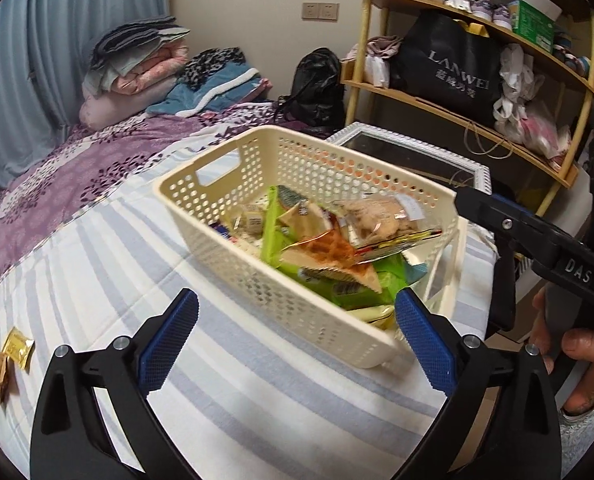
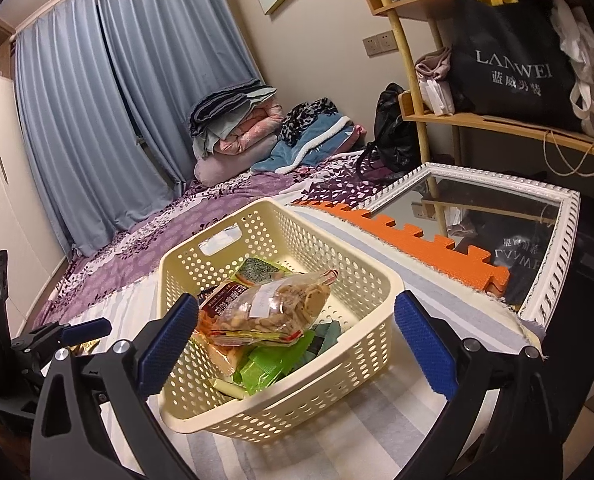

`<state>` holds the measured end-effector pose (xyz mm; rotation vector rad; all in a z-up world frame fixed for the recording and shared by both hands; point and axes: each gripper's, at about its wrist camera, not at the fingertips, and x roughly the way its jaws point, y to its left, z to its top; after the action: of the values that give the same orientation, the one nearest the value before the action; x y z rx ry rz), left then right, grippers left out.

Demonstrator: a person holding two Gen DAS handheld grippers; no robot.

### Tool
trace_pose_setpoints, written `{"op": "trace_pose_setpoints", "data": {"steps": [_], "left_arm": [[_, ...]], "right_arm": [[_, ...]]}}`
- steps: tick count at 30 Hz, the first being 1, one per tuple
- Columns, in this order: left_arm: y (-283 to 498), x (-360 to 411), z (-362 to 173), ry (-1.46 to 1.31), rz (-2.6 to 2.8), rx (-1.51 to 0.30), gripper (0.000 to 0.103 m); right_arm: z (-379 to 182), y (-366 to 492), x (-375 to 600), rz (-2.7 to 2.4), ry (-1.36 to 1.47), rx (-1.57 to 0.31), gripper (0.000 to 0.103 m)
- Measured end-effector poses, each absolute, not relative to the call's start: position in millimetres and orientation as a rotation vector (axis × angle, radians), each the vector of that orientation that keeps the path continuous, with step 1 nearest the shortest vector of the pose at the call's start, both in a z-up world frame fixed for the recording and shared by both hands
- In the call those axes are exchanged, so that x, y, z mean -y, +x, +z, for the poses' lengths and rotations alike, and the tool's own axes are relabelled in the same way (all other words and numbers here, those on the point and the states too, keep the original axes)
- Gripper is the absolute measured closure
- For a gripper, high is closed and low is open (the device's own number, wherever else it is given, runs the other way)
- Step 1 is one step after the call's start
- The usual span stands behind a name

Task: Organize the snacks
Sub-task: 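Lower the yellow square pack into the basket and open the left tool, then withdraw both tools from the basket back toward the remaining snacks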

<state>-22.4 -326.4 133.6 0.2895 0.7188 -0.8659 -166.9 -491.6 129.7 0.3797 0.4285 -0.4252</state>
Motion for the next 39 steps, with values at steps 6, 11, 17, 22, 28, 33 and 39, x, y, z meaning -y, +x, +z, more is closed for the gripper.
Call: {"op": "trace_pose_setpoints", "data": {"steps": [6,11,17,22,28,33,39], "left_arm": [[-12.5,301.8,132.8,0.263,-0.786,-0.738,0.003],[-7.6,280.0,133.8,0.247,-0.731,-0.732,0.003],[-4.1,250.7,132.5,0.215,-0.673,-0.742,0.003],[-1.5,226.0,130.1,0.178,-0.641,-0.754,0.003],[-2.7,200.2,125.4,0.158,-0.603,-0.757,0.003],[0.0,171.5,117.4,0.117,-0.565,-0.774,0.003],[6.1,139.7,103.4,0.061,-0.510,-0.808,0.003]], "right_arm": [[138.1,-159.2,473.5,-0.431,0.313,-0.455,0.005],[144.9,-153.5,457.6,-0.429,0.260,-0.467,0.005],[150.2,-145.6,435.9,-0.403,0.206,-0.484,0.005],[153.2,-138.7,421.1,-0.379,0.179,-0.498,0.005],[153.6,-129.5,401.0,-0.341,0.154,-0.520,0.005],[148.1,-118.4,380.6,-0.279,0.157,-0.542,0.005],[138.9,-98.5,348.1,-0.192,0.133,-0.580,0.005]]}}
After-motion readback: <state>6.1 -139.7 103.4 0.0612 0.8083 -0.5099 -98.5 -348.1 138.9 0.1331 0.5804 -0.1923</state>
